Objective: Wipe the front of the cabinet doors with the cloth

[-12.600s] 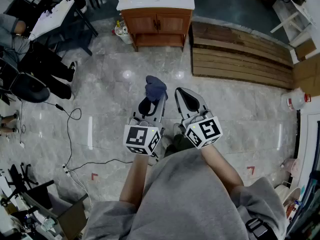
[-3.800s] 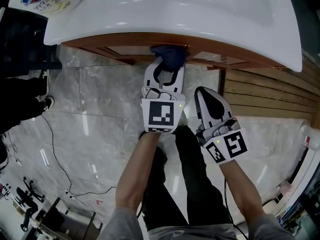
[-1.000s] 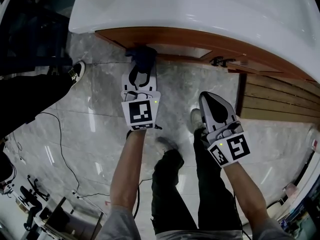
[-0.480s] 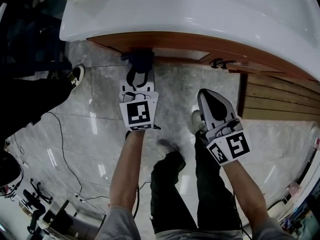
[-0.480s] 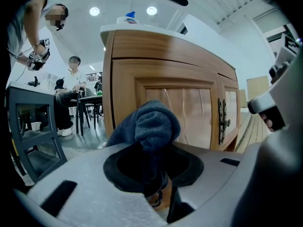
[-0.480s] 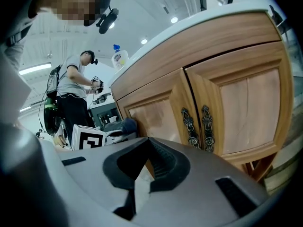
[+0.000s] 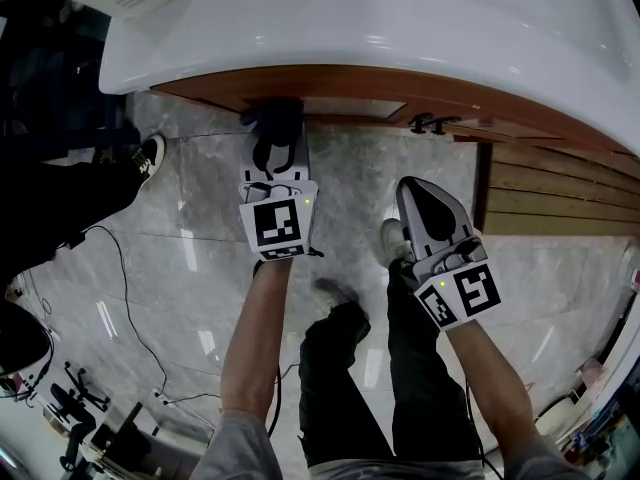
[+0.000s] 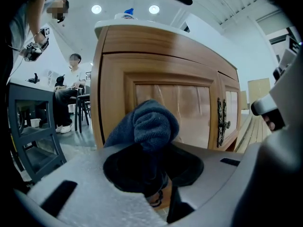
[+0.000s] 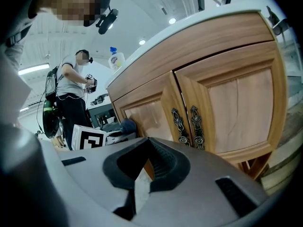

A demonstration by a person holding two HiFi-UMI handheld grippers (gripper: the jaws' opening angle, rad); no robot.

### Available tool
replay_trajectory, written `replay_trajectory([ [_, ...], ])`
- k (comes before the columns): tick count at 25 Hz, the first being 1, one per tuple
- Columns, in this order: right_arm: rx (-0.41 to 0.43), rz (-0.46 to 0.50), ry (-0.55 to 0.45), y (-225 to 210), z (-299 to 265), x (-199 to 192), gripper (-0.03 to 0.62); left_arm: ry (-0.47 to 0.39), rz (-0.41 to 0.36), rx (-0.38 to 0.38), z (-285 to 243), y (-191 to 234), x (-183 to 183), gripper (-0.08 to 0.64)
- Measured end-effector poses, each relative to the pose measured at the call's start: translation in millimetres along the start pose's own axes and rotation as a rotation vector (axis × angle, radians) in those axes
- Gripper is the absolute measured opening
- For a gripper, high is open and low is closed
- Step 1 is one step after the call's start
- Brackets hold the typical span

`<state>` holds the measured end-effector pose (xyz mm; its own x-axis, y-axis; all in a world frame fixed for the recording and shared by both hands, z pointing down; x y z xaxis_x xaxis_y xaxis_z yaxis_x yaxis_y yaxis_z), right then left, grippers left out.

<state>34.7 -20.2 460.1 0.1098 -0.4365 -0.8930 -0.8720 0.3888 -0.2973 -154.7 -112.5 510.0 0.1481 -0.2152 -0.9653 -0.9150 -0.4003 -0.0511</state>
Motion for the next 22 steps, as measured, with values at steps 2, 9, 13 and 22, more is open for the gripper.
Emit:
replay_trajectory([
  [2, -0.002, -0.001, -0.002, -3.2, 2.4, 0.6, 0.009, -0.002, 0.006, 0.001, -2.2, -3.7, 0.9, 0.101],
  [9, -0.017, -0.008, -0.002, -13.8, 9.7, -2.0, 0.009, -0.010, 0.046, 0.019, -4.5, -10.2, 1.4, 0.101],
  [13, -0.020, -0.012, -0.001, -16.0, 12.2, -3.0, 0.009, -0.012, 0.044, 0.009, -6.4, -16.3, 2.9, 0.101],
  [22, -0.030, -0.017, -0.007, -27.1, 20.1, -1.6, 0.009, -0.020, 0.049, -0.006, -11.6, -34.4, 7.1, 0.100],
])
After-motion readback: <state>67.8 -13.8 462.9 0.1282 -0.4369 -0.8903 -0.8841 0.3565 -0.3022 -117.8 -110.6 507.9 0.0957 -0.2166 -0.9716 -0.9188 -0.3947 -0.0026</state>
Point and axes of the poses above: the fingertips, and each gripper's own axes: z backward along the fingers, y to its left, x out of its top, the point moved 5 cm from there along z, backward along the fingers, and after that the axes turned 4 degrees about -x, right-handed, at the moved point
